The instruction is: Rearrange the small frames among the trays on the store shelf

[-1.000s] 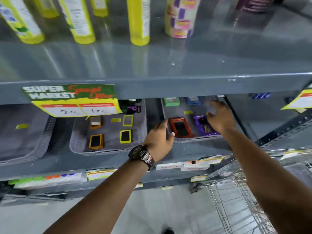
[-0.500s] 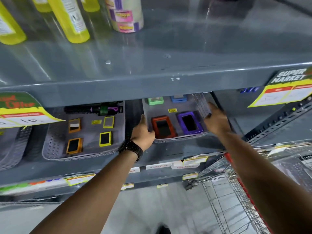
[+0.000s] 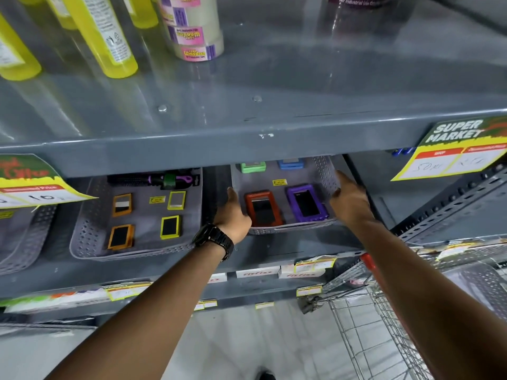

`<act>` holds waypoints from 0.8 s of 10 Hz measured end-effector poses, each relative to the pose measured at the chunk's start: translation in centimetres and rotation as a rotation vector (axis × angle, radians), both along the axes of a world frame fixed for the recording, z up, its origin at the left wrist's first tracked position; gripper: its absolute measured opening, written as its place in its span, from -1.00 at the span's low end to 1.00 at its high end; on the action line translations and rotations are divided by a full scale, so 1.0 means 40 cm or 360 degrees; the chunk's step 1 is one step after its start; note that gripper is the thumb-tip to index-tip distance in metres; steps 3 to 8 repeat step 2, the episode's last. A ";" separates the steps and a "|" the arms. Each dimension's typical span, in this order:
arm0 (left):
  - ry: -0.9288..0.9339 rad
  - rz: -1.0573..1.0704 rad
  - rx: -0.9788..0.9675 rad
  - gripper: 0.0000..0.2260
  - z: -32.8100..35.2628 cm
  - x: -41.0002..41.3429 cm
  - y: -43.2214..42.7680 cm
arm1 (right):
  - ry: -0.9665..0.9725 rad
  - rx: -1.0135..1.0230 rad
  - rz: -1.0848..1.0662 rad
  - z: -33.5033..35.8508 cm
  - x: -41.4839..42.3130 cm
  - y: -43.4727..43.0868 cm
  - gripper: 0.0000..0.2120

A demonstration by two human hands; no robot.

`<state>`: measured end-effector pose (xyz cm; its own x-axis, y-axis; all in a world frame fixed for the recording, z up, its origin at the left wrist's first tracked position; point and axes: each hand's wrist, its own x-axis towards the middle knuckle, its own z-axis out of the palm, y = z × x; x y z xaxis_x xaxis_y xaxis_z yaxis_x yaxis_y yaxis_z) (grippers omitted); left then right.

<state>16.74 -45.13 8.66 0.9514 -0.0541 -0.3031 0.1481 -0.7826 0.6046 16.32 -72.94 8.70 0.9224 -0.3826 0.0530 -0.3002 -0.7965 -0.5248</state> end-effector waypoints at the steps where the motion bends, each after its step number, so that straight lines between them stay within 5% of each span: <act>1: -0.0117 0.0007 0.0028 -0.29 0.058 -0.032 -0.008 | -0.0030 -0.0065 0.0048 0.031 -0.020 0.016 -0.46; 2: -0.0685 -0.0149 0.0126 -0.31 0.070 -0.134 -0.009 | -0.0222 0.0003 0.0154 0.054 -0.091 0.050 -0.47; 8: -0.0685 -0.0149 0.0126 -0.31 0.070 -0.134 -0.009 | -0.0222 0.0003 0.0154 0.054 -0.091 0.050 -0.47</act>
